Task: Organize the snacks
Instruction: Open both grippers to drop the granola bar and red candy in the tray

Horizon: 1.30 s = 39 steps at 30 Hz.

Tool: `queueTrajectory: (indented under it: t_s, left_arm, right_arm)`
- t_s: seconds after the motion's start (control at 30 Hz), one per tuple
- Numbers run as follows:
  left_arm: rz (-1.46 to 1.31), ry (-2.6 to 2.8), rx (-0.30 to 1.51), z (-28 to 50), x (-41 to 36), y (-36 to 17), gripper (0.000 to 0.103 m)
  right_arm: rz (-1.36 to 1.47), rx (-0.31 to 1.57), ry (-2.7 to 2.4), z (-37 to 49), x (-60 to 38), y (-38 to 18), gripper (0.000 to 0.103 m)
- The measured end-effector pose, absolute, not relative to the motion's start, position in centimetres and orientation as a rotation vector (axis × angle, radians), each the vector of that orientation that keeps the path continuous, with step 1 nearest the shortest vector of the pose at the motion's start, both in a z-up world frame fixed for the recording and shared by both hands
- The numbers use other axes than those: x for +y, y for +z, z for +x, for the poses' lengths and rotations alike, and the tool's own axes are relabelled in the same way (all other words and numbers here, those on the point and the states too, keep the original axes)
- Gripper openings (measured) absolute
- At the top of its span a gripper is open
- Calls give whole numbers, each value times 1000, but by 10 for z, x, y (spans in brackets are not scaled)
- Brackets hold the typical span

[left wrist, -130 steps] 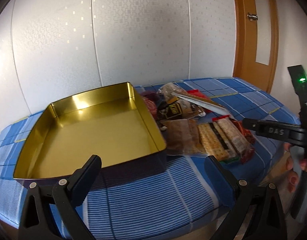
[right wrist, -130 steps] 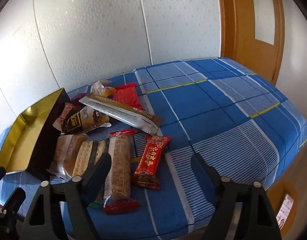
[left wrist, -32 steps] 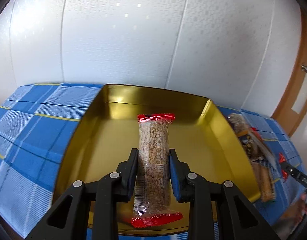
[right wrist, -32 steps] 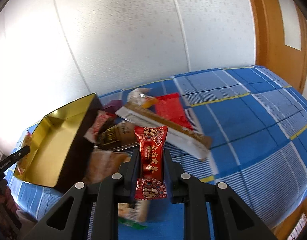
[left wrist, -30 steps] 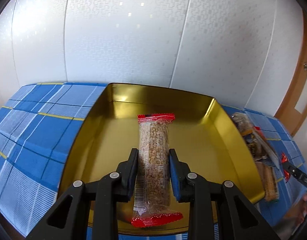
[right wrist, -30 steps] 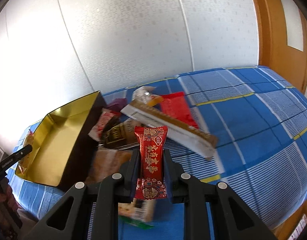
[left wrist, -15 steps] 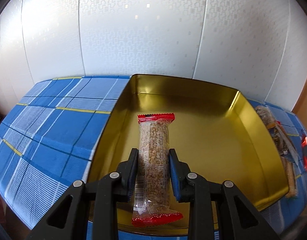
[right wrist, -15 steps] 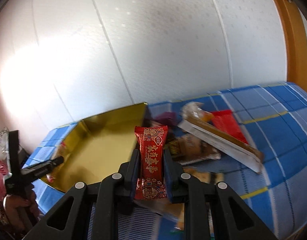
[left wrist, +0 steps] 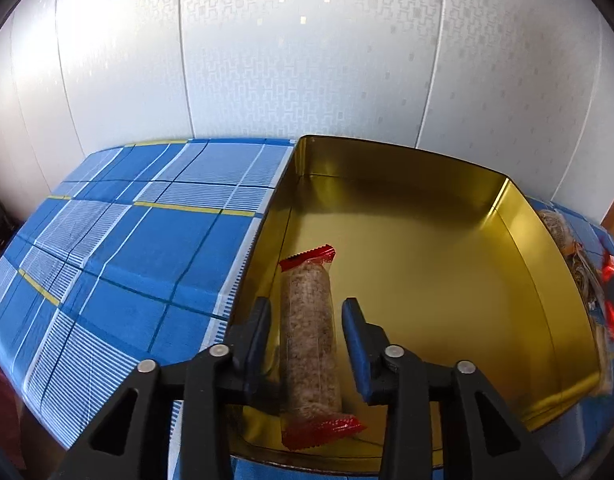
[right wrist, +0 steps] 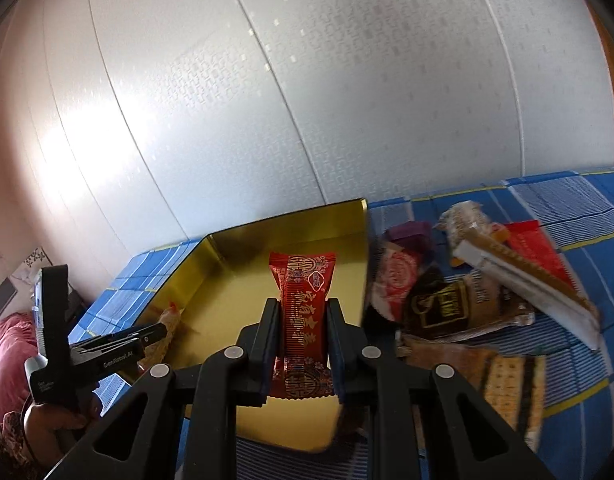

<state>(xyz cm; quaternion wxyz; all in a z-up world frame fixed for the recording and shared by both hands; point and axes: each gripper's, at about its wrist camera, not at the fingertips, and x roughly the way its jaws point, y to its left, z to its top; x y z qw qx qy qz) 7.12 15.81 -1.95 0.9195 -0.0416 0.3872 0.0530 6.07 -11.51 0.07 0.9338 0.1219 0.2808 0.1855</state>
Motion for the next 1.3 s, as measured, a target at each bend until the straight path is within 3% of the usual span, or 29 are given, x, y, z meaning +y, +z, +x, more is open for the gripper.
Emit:
queueTrajectory:
  t_s: [0.13, 0.3, 0.6, 1.3]
  left_arm:
    - [-91, 86, 793, 67, 156, -17, 51]
    - [-119, 66, 736, 54, 153, -6, 79]
    - [-165, 53, 683, 41, 156, 5, 84]
    - [-128, -180, 647, 18, 92, 4, 93]
  right_arm:
    - [227, 588, 385, 67, -103, -5, 22]
    - [202, 614, 375, 72, -93, -11, 22]
    - [134, 654, 311, 80, -82, -21, 31]
    - [187, 616, 272, 66, -128, -7, 33]
